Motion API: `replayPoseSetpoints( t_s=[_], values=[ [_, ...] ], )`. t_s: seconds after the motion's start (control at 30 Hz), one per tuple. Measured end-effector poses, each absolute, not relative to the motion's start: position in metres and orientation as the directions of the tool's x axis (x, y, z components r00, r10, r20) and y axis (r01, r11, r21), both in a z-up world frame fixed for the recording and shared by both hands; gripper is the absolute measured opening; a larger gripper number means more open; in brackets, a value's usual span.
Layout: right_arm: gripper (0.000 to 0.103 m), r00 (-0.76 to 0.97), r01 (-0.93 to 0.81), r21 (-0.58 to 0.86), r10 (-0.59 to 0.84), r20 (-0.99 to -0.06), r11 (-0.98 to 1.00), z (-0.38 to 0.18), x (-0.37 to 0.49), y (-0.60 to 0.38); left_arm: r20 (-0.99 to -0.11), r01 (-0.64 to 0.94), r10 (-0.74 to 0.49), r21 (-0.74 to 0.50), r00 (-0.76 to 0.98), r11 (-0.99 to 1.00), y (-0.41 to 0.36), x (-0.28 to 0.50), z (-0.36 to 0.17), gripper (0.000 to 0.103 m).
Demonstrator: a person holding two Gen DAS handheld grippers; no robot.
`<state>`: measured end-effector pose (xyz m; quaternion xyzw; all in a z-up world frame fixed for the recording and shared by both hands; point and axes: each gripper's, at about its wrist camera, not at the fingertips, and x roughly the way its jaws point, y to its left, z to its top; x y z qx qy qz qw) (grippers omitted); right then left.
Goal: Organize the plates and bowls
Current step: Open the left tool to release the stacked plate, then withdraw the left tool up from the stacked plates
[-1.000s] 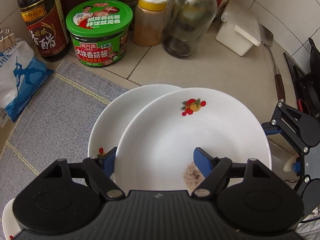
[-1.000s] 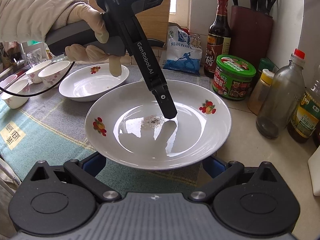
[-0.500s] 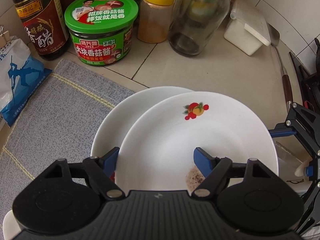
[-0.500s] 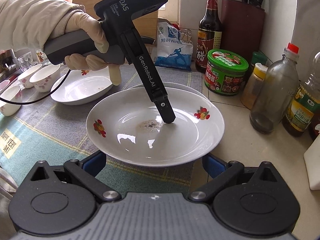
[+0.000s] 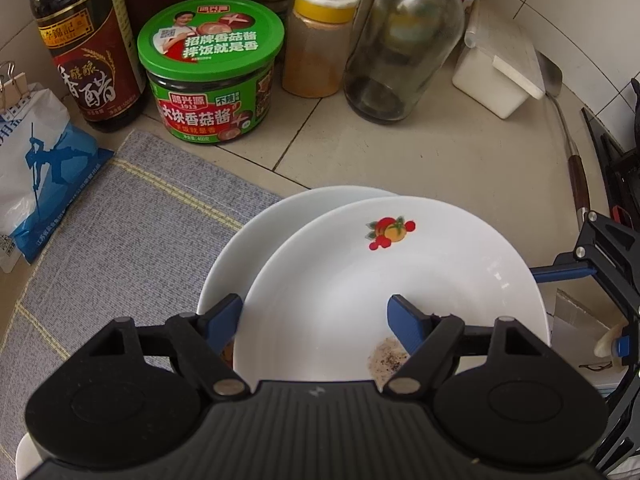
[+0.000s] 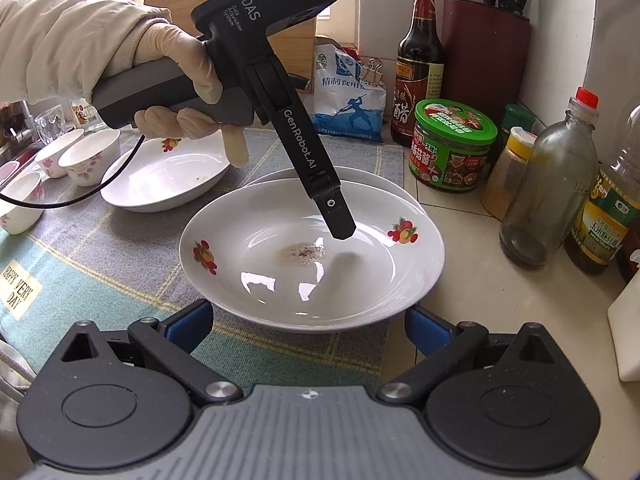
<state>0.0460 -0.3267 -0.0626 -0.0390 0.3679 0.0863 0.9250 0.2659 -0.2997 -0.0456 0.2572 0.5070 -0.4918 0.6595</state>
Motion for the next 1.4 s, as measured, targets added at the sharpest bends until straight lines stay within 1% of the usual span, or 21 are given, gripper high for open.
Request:
replayPoseSetpoints(
  t_s=[0.17,0.67,0.9,0.97,1.1,1.23,1.4],
  values=[
    [0.103,0.711,-0.185,-0.027,0.115,-0.694,0.982,-0.064,0.048,-0.326,-0.920,0.904,-0.392,-0.163,0.006,0.395,-0.297,0.265,-0.044,0.078],
    [0.103,0.715,-0.176,-0.078,0.073,-0.695,0.981,-0.064,0.050,-0.324,-0.919,0.910,-0.383,-0.081,0.089,0.408,-0.292,0.256,-0.033,0.080],
    [0.103,0.726,-0.173,-0.068,0.080,-0.683,0.983,-0.066,0.049,-0.325,-0.915,0.902,-0.385,-0.057,0.125,0.427,-0.288,0.253,-0.030,0.081],
    [0.103,0.728,-0.174,-0.065,0.084,-0.680,0.983,-0.065,0.048,-0.325,-0.911,0.901,-0.387,-0.043,0.142,0.431,-0.287,0.252,-0.028,0.083],
    [0.103,0.730,-0.179,-0.053,0.097,-0.677,0.982,-0.065,0.047,-0.327,-0.893,0.889,-0.399,0.003,0.208,0.459,-0.282,0.250,-0.021,0.084],
    [0.103,0.734,-0.190,-0.039,0.115,-0.669,0.981,-0.065,0.045,-0.328,-0.865,0.863,-0.433,0.002,0.255,0.504,-0.269,0.247,-0.006,0.084],
    [0.103,0.748,-0.205,-0.015,0.146,-0.648,0.979,-0.060,0.045,-0.329,-0.809,0.814,-0.464,0.031,0.361,0.580,-0.240,0.223,0.019,0.086]
  ],
)
